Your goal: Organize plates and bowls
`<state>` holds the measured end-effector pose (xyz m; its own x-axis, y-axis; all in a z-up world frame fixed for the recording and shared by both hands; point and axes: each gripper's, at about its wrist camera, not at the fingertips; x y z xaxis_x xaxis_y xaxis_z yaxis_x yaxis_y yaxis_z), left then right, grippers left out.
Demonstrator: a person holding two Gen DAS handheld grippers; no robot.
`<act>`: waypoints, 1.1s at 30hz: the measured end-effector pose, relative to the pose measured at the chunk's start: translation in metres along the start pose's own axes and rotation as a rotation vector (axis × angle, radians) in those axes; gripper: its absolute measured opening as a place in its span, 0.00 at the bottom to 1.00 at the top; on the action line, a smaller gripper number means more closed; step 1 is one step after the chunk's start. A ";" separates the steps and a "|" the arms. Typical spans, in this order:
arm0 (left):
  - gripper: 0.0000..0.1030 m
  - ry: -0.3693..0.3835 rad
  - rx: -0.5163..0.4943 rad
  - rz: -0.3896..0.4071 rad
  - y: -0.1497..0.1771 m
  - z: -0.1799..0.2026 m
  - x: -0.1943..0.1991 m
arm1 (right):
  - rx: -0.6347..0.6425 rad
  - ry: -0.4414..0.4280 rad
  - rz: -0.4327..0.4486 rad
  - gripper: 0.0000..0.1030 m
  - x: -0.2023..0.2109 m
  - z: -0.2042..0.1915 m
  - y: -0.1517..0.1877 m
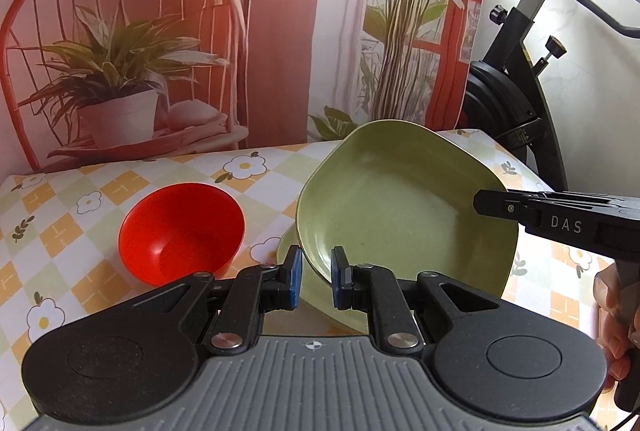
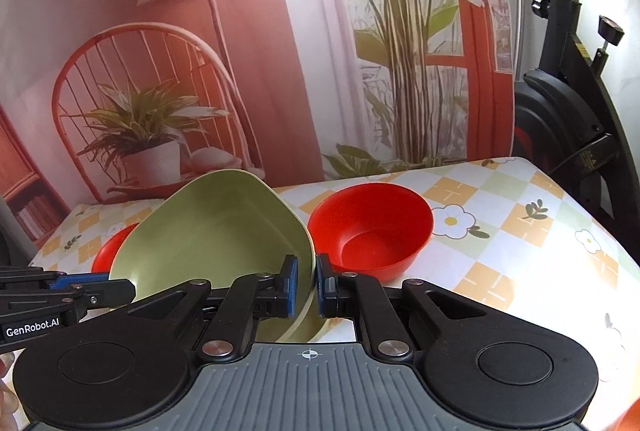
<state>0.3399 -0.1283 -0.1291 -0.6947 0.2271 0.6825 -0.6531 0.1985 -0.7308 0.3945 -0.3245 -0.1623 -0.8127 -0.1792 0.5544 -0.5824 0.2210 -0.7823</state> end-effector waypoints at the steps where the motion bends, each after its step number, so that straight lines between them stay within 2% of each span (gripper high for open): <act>1: 0.16 -0.002 0.003 -0.011 -0.001 -0.001 -0.007 | -0.002 0.001 -0.012 0.08 -0.009 0.002 0.000; 12: 0.16 -0.023 0.007 -0.088 0.006 -0.010 -0.043 | 0.003 0.011 -0.087 0.08 -0.055 0.002 0.009; 33: 0.16 -0.047 -0.037 -0.090 0.008 -0.003 -0.049 | 0.007 0.032 -0.098 0.05 -0.066 0.007 0.017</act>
<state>0.3700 -0.1348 -0.1684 -0.6479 0.1618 0.7444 -0.7024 0.2511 -0.6660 0.4387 -0.3153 -0.2142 -0.7519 -0.1687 0.6373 -0.6592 0.1969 -0.7257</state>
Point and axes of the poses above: each gripper's, at about its wrist camera, not at the fingertips, and x roughly against the way its jaws point, z to its right, y to its underside, and after that the axes turned 3 degrees about -x, right-handed
